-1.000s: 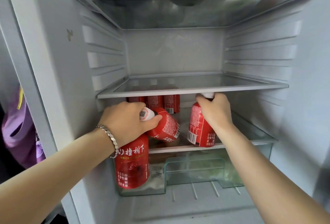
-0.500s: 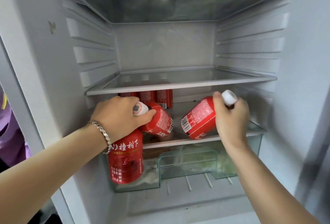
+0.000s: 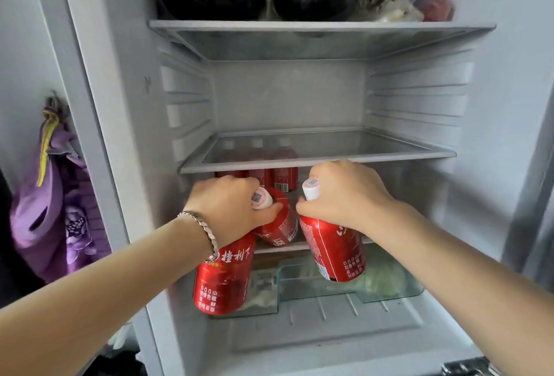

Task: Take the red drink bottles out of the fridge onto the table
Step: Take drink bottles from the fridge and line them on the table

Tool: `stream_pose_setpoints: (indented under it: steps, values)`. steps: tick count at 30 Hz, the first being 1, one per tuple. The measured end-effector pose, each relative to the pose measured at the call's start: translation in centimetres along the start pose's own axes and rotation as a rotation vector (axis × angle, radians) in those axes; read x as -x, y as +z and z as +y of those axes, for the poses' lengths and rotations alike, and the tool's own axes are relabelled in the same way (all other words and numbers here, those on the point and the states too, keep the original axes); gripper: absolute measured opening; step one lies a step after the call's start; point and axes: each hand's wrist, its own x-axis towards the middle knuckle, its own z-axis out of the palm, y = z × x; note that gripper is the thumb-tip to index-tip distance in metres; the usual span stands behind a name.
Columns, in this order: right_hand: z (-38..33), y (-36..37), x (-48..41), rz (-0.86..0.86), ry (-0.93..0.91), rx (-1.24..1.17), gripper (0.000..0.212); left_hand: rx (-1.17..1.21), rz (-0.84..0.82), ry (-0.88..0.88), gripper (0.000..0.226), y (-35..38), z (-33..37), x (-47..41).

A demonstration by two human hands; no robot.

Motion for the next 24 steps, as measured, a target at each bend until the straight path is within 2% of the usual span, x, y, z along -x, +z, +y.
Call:
stream_pose_setpoints:
  steps: [3,7,12,17,24]
  values:
    - [-0.7,-0.1,0.8,-0.049,-0.099,0.021,0.031,0.000,-0.038,-0.038,0.048,-1.1,0.0,1.9]
    - [-2.3,1.5,2.5,-0.158,-0.259,0.031,0.030,-0.057,-0.212,-0.120,0.049,-1.3,0.6,6.4]
    - [-5.3,3.4,5.1,-0.299,-0.469,-0.022,0.032,-0.183,-0.291,-0.329,0.046,-1.9,1.1,14.0]
    - [-9.3,5.0,10.5,-0.294,-0.731,-0.097,0.033,-0.238,-0.357,-0.593,0.045,-3.5,2.0,23.5]
    - [-18.3,2.7,21.4,-0.281,-1.106,-0.317,0.032,-0.379,-0.378,-0.954,0.048,-9.9,5.0,39.4]
